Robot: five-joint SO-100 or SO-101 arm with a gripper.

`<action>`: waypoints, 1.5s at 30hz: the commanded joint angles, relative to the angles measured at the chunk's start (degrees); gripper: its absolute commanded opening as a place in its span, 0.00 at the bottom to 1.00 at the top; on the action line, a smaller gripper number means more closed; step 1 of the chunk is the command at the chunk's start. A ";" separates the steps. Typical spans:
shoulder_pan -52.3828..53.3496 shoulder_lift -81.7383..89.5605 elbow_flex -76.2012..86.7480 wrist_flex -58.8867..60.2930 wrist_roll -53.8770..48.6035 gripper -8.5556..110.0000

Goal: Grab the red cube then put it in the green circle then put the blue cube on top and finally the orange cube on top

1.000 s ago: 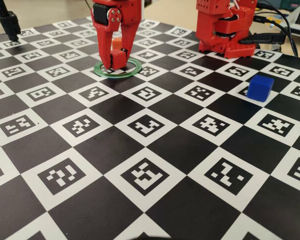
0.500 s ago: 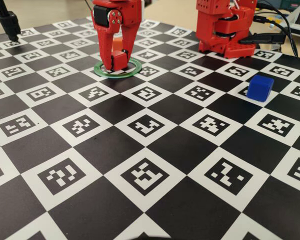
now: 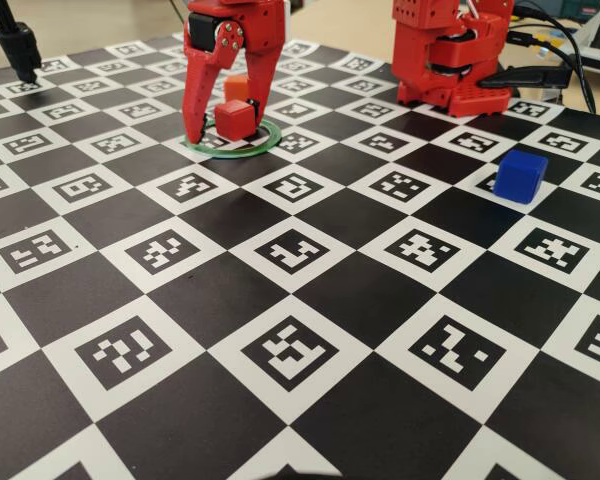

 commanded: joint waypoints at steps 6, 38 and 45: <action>0.53 1.05 -2.99 1.67 0.53 0.44; -7.47 11.43 -37.09 41.66 18.19 0.46; -12.83 14.24 -35.95 44.65 28.56 0.46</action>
